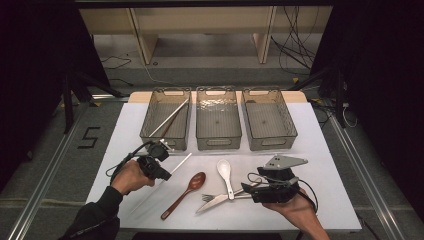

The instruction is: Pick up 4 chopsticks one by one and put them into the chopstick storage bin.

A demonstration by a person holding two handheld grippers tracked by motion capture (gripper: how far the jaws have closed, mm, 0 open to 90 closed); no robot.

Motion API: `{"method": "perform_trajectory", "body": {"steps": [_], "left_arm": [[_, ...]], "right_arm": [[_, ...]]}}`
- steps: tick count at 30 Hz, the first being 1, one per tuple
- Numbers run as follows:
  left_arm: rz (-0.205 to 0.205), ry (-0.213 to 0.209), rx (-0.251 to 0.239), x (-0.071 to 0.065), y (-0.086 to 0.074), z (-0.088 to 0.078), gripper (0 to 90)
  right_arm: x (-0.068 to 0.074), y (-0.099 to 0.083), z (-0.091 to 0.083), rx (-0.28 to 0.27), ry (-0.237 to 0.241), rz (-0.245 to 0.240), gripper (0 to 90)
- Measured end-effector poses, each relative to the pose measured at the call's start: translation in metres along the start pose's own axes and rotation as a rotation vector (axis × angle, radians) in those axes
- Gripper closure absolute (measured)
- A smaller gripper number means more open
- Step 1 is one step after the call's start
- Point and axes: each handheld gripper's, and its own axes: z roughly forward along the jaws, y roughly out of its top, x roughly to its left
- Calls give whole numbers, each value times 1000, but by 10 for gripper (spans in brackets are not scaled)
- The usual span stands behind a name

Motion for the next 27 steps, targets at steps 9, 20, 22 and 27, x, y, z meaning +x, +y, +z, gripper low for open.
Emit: {"method": "perform_trajectory", "body": {"steps": [9, 20, 22, 27], "left_arm": [[-26, 1, -135, 12, 10, -36, 841], [-76, 42, -287, 39, 31, -63, 841], [-73, 60, -296, 42, 37, -66, 840], [-77, 96, -332, 53, 53, -75, 840]], "right_arm": [[-1, 0, 0, -2, -2, 6, 268], [-2, 0, -1, -27, -7, 11, 265], [-2, 0, -2, -28, -8, 13, 263], [-2, 0, -2, -31, -6, 10, 263]]}}
